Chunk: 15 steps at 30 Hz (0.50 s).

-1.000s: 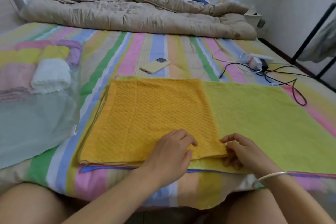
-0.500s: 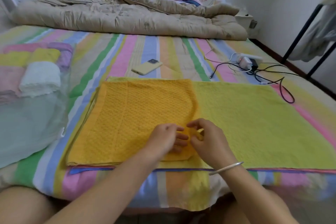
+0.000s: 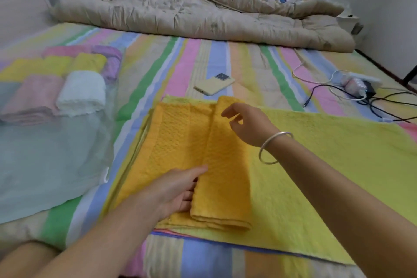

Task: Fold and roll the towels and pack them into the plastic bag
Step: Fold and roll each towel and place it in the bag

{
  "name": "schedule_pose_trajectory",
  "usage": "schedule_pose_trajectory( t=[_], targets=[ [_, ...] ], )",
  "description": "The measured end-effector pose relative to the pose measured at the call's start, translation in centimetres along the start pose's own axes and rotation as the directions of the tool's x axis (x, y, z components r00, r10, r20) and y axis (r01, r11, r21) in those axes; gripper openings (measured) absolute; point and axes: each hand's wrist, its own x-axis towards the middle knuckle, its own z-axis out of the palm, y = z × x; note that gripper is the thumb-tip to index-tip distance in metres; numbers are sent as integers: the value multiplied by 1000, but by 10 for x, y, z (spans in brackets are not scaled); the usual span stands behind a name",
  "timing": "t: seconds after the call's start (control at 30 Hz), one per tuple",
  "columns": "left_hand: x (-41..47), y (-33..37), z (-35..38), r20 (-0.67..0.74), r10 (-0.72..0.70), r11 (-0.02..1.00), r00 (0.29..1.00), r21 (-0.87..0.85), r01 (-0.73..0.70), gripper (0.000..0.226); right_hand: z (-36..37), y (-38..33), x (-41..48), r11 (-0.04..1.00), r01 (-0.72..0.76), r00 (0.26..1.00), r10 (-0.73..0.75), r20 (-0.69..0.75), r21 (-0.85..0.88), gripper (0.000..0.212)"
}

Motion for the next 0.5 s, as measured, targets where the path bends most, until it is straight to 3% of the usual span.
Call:
schedule_pose_trajectory(
  t=[0.1,0.3,0.5],
  targets=[
    [6,2,-6,26,-56,998,998,-18,56,32,3,14,58,987,3,1000,-8,-29,-158,35],
    [16,0,-8,16,-120,992,993,-42,121,34,5,20,131,950,39,964,47,262,-311,44],
    [19,-2,-10,43,-93,995,995,-45,95,37,4,21,138,919,79,955,42,294,-387,33]
  ],
)
